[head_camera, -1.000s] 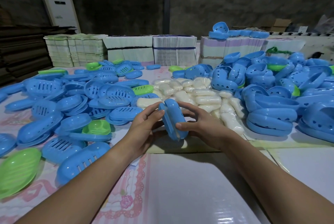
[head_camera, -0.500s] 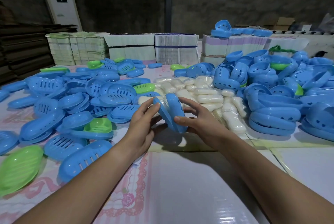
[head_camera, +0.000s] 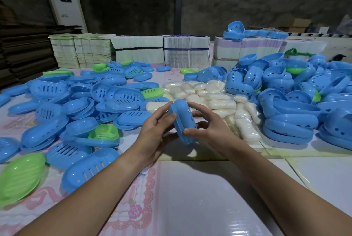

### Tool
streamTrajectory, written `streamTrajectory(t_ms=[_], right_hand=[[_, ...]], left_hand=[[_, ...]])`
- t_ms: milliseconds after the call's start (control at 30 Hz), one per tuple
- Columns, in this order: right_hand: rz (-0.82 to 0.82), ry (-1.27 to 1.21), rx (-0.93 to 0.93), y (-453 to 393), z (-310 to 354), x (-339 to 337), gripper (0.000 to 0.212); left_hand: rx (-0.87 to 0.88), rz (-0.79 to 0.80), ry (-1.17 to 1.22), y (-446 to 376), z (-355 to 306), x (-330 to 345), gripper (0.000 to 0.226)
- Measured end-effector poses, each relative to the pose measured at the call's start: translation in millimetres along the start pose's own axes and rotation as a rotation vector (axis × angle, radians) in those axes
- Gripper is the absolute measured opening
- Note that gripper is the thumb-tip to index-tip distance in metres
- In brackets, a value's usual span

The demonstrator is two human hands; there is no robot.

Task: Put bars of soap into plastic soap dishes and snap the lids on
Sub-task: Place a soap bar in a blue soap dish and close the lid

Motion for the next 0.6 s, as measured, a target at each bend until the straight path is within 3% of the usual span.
streamTrajectory(t_ms=[367, 600], right_hand=[[0.04, -0.06, 0.071, -1.0, -3.0, 6.7, 0.073], [0.066, -0.272, 0.089, -1.4, -3.8, 9.2, 0.07]], left_hand=[[-0.02, -0.092, -0.005, -2.3, 4.4, -0.7, 0.04], [-0.017, -0.045, -0.031, -1.6, 1.7, -2.1, 0.066]])
Point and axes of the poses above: each hand's wrist, its own y-axis away from the middle knuckle, its own x-axis out of the palm, z = x × y, the point moved 4 cm from there along -y, towards the middle knuckle, and after that the axes turned 11 degrees about z, right-handed, at the moved point
